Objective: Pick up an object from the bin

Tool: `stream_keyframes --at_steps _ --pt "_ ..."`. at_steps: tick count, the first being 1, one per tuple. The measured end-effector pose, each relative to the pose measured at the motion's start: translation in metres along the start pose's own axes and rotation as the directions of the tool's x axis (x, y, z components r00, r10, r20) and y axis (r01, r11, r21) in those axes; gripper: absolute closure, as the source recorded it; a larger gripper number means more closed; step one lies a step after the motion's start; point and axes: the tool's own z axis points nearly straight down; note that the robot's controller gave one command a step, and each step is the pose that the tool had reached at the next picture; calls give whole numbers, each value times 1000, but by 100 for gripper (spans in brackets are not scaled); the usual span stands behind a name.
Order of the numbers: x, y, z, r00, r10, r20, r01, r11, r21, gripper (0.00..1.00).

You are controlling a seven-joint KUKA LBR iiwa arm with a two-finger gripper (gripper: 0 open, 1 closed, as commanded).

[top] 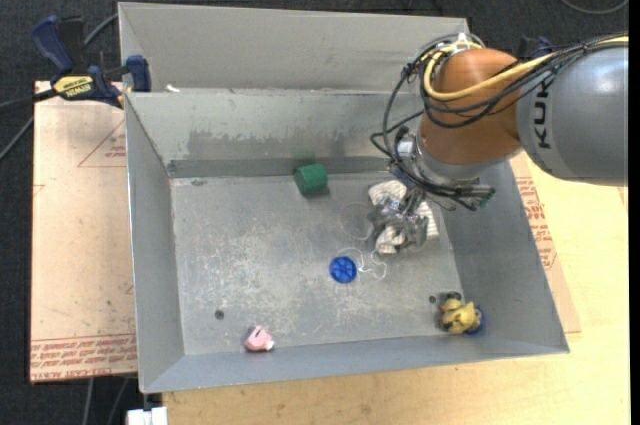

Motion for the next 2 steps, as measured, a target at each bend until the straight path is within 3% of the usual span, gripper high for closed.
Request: stream_keyframes --at_steps 2 --pt "-1 0 -41 1000 2 3 -2 1000 3 100"
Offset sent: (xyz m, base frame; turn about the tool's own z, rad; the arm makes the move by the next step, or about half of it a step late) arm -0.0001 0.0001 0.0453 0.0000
